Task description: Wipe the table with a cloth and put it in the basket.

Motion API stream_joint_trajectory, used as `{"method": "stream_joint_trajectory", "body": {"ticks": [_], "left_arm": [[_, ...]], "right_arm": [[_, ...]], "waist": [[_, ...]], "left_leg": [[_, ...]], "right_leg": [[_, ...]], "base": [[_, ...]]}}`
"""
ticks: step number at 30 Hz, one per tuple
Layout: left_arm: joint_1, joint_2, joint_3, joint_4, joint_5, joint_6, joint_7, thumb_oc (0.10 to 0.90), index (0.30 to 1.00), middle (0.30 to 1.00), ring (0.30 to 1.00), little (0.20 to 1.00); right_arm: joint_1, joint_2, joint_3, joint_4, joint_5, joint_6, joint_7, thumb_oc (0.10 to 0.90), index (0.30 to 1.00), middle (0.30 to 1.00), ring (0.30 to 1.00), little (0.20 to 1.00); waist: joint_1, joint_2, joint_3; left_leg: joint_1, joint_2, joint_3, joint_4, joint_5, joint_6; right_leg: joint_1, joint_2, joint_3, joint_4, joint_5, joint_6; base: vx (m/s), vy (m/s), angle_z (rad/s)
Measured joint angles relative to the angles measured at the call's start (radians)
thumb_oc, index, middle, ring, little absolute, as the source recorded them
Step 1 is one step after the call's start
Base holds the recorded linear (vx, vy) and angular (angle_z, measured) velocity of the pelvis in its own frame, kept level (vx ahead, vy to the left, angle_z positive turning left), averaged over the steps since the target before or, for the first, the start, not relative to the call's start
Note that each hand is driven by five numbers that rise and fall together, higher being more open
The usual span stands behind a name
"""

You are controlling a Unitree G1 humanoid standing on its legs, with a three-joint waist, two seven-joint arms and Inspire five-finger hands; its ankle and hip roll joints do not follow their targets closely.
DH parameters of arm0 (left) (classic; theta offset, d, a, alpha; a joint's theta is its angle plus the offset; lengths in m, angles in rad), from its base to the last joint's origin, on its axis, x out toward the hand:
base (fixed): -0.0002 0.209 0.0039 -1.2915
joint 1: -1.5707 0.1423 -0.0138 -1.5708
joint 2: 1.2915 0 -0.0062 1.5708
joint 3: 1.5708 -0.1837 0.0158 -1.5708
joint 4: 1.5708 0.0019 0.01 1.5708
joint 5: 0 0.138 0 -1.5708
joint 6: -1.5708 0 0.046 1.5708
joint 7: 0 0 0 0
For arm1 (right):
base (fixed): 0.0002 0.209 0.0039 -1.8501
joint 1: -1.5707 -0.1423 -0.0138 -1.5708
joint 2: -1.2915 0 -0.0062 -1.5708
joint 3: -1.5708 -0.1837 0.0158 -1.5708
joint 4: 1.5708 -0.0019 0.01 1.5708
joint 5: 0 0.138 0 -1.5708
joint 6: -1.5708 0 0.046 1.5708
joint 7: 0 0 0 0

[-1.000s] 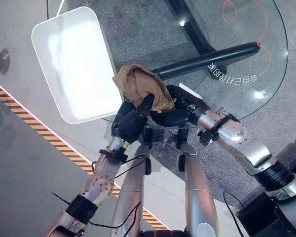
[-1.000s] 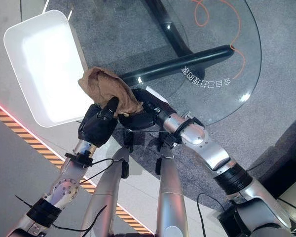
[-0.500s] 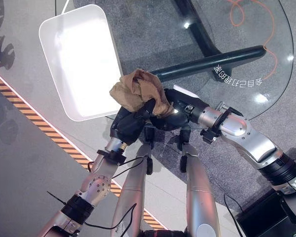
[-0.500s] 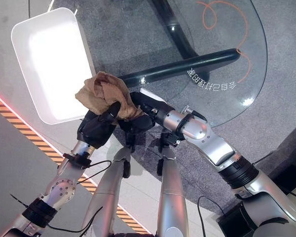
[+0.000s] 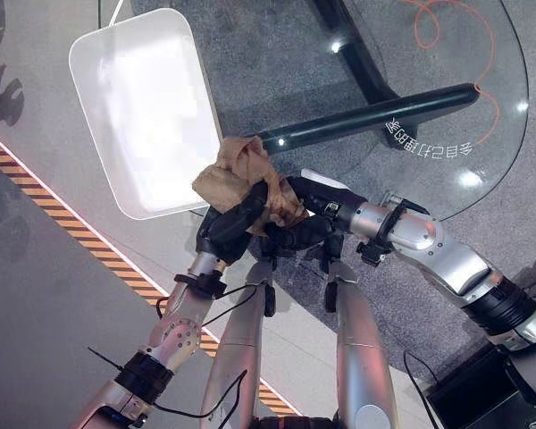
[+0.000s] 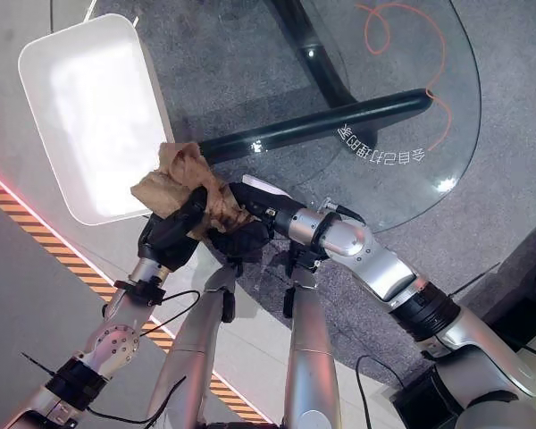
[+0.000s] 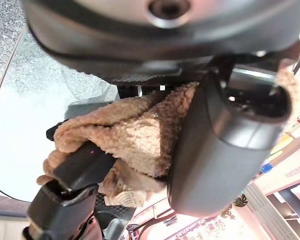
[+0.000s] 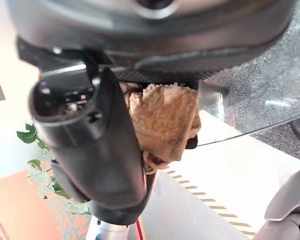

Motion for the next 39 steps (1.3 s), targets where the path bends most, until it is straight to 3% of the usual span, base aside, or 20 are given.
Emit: {"method": "stream_joint_trajectory", "body": {"ticks": [13,14,15,16,23,37,39], "left_arm": [[-0.017,-0.002,0.008,0.001,0.000,-0.001,0.000,0.100,0.300,0.300,0.300,0.200],[-0.021,-0.002,0.010,0.001,0.000,-0.001,0.000,0.100,0.300,0.300,0.300,0.200],[-0.029,-0.003,0.014,0.001,0.000,-0.001,0.000,0.100,0.300,0.300,0.300,0.200],[-0.033,-0.003,0.014,0.001,0.000,-0.001,0.000,0.100,0.300,0.300,0.300,0.200],[-0.045,-0.027,0.023,0.008,0.001,-0.003,-0.001,0.100,0.300,0.300,0.300,0.200],[-0.061,-0.071,0.055,0.009,0.005,-0.021,-0.010,0.100,0.300,0.300,0.300,0.200],[-0.061,-0.075,0.054,0.009,0.005,-0.021,-0.010,0.133,0.328,0.328,0.328,0.233]], "right_arm": [[0.006,0.000,-0.012,-0.001,-0.011,-0.023,-0.031,0.100,0.300,0.300,0.300,0.200],[0.007,0.001,-0.012,-0.002,-0.011,-0.028,-0.039,0.169,0.359,0.359,0.359,0.269],[0.011,0.004,-0.012,-0.002,-0.011,-0.041,-0.060,0.627,0.752,0.752,0.752,0.727],[0.014,0.007,-0.013,-0.003,-0.011,-0.045,-0.068,0.800,0.900,0.900,0.900,0.900],[0.093,0.037,-0.039,-0.046,-0.011,-0.066,-0.154,0.800,0.900,0.900,0.900,0.900],[0.161,0.052,-0.076,-0.104,-0.011,-0.079,-0.181,0.800,0.900,0.900,0.900,0.900],[0.164,0.052,-0.078,-0.105,-0.011,-0.080,-0.181,0.800,0.900,0.900,0.900,0.900]], "waist": [[-0.006,-0.014,0.000],[-0.009,-0.014,0.000],[-0.014,-0.015,0.000],[-0.017,-0.016,0.000],[-0.036,-0.025,0.000],[-0.052,-0.025,0.001],[-0.052,-0.025,0.001]], "left_leg": [[0.001,0.000,-0.001,0.004,0.000,0.000],[0.001,0.000,-0.001,0.005,0.000,0.000],[0.001,0.000,-0.002,0.007,0.000,0.000],[0.001,0.000,-0.002,0.007,0.000,0.000],[0.001,0.001,0.001,0.007,-0.002,0.002],[0.000,0.005,0.005,0.002,-0.003,0.004],[0.000,0.005,0.005,-0.001,-0.003,0.004]], "right_leg": [[0.003,0.000,-0.001,0.000,0.001,0.001],[0.004,0.000,-0.001,0.000,0.001,0.001],[0.005,0.000,-0.002,-0.001,0.001,0.001],[0.006,0.000,-0.001,-0.001,0.002,0.001],[0.006,0.001,0.001,-0.005,0.004,0.002],[0.006,0.006,0.005,-0.019,0.010,0.001],[0.006,0.006,0.005,-0.022,0.010,0.002]], "base": [[0.00,0.000,0.00],[0.00,0.000,0.00],[0.00,0.000,0.00],[0.00,0.000,0.00],[0.00,0.000,0.00],[0.00,0.000,0.00],[0.00,0.000,0.00]]}}
